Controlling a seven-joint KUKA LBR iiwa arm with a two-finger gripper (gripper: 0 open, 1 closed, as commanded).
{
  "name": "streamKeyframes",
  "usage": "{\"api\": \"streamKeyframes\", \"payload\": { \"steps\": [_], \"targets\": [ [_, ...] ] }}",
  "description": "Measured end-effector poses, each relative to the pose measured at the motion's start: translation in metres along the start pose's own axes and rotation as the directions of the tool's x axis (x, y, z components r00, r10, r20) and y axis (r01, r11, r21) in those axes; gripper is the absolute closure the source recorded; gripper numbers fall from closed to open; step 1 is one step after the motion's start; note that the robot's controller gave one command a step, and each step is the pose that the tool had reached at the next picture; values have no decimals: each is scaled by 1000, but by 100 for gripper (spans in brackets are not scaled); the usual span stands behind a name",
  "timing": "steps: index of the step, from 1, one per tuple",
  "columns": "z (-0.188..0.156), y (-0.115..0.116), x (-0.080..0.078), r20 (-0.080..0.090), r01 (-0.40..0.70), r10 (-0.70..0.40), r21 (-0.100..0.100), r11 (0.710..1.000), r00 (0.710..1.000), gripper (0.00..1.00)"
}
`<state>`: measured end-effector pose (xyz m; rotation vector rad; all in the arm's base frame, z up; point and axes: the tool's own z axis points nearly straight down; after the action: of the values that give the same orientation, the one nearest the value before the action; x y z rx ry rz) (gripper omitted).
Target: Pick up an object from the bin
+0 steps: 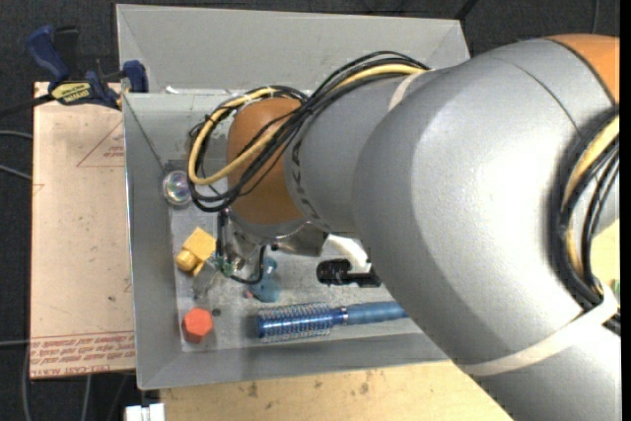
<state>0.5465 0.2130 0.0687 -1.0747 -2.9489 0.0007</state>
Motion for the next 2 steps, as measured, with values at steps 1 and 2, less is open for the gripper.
{"api": "streamKeyframes", "payload": {
  "steps": [1,2],
  "targets": [
    [0,8,20,0,-132,132,-1,991,991,0],
    [-1,8,19,1,-133,133,-3,991,991,100]
  ]
}}
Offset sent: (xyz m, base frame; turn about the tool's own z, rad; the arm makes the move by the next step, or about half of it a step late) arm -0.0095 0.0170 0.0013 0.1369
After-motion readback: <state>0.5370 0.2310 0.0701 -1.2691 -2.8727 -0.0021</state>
